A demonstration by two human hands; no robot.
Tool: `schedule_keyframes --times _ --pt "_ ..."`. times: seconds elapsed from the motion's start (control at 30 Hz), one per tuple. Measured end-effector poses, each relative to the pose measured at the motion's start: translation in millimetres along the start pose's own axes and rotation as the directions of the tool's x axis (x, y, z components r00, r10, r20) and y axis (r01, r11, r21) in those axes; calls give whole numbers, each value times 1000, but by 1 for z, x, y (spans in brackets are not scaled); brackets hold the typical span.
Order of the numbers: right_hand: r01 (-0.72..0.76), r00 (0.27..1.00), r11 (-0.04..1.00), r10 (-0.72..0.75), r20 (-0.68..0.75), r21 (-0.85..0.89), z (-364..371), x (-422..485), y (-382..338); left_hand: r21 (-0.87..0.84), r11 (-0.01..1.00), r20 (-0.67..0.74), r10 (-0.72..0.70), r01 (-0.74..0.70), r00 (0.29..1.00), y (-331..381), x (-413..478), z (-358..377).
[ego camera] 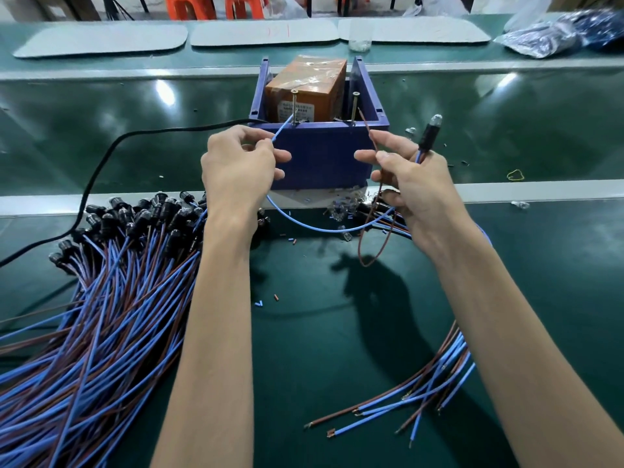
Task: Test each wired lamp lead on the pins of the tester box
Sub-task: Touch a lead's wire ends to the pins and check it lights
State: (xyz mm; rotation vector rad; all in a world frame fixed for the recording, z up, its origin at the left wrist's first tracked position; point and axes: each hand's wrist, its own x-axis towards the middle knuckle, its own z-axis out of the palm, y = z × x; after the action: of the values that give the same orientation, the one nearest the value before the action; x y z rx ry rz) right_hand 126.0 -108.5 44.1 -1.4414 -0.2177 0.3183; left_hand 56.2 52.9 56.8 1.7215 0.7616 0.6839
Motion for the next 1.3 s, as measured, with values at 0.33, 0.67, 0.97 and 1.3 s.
schedule_keyframes --times 0.33,0.67,0.97,1.3 --pt "-1 997 999 4 73 -46 -6 5 2 8 1000 28 12 -12 1000 1 1 -2" --pt "-16 998 1000 17 63 -22 -6 4 0 32 999 61 32 -34 998 3 1 -7" --pt "-3 1000 1000 3 -3 -21 -5 4 1 50 997 93 47 -51 995 7 0 -13" --pt "10 1000 1000 -9 -14 16 -3 3 0 84 994 109 67 -76 992 8 -1 -17"
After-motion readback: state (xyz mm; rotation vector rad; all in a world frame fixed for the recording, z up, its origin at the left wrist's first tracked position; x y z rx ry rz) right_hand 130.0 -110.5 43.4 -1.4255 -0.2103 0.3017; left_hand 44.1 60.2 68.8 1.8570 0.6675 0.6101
